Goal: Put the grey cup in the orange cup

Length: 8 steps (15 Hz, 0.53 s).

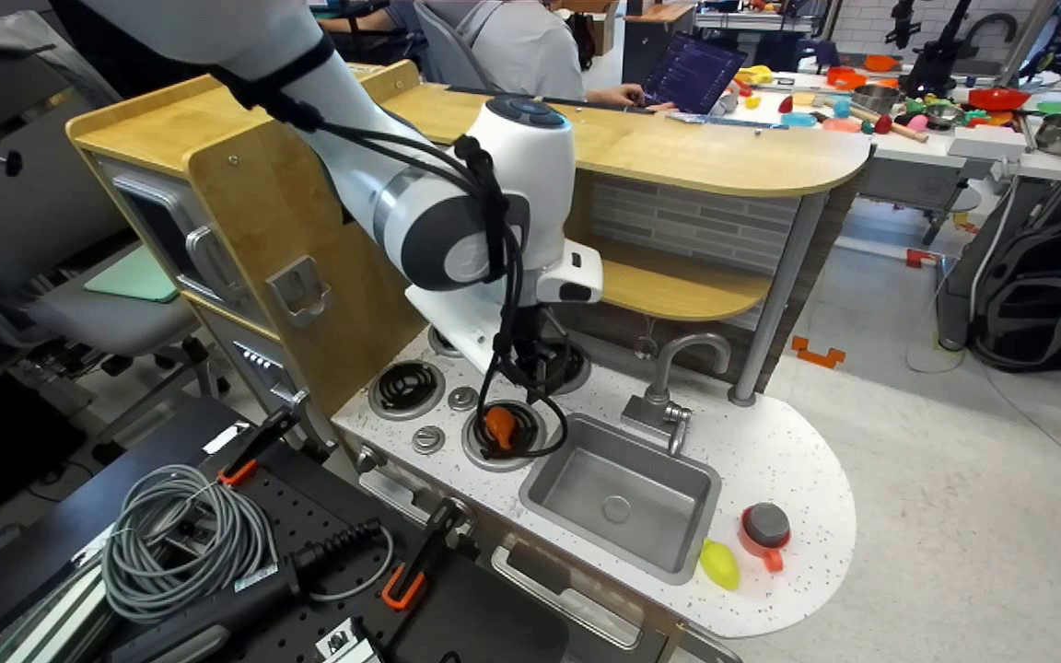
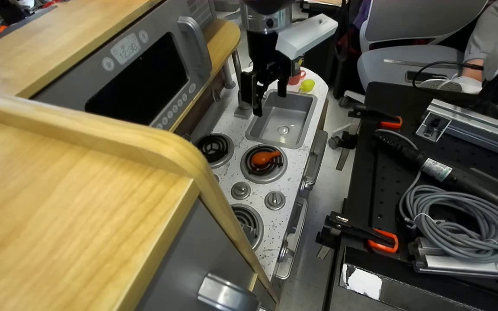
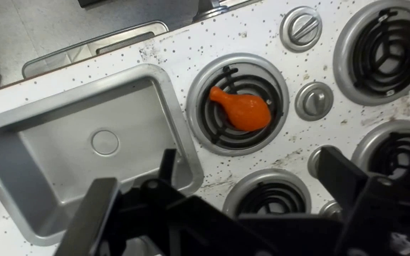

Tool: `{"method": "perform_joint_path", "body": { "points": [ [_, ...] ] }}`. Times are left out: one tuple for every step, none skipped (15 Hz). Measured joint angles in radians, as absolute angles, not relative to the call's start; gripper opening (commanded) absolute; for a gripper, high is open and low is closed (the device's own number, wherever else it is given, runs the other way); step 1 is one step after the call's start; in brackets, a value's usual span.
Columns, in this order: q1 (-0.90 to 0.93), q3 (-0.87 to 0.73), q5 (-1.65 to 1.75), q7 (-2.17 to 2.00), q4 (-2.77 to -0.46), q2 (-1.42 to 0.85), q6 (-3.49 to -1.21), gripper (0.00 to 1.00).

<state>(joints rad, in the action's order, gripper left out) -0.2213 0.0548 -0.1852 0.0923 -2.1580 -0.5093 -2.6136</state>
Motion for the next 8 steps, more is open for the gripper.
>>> {"method": "perform_joint_path", "body": {
  "points": [
    [-0.219,0.057,-0.184,0.122,-2.177,-0.474,-2.601,1.0],
    [-0.216,0.058,-0.183,0.146,-2.197,-0.438,-2.584,1.0],
    [-0.214,0.058,-0.183,0.168,-2.216,-0.402,-2.567,1.0],
    [-0.212,0.058,-0.183,0.187,-2.237,-0.366,-2.549,1.0],
    [-0.211,0.058,-0.183,0.202,-2.258,-0.331,-2.531,1.0],
    [-0.211,0.057,-0.184,0.21,-2.279,-0.297,-2.51,1.0],
    [-0.211,0.057,-0.184,0.213,-2.298,-0.269,-2.495,1.0],
    [-0.211,0.056,-0.184,0.215,-2.313,-0.25,-2.492,1.0]
  ]
}}
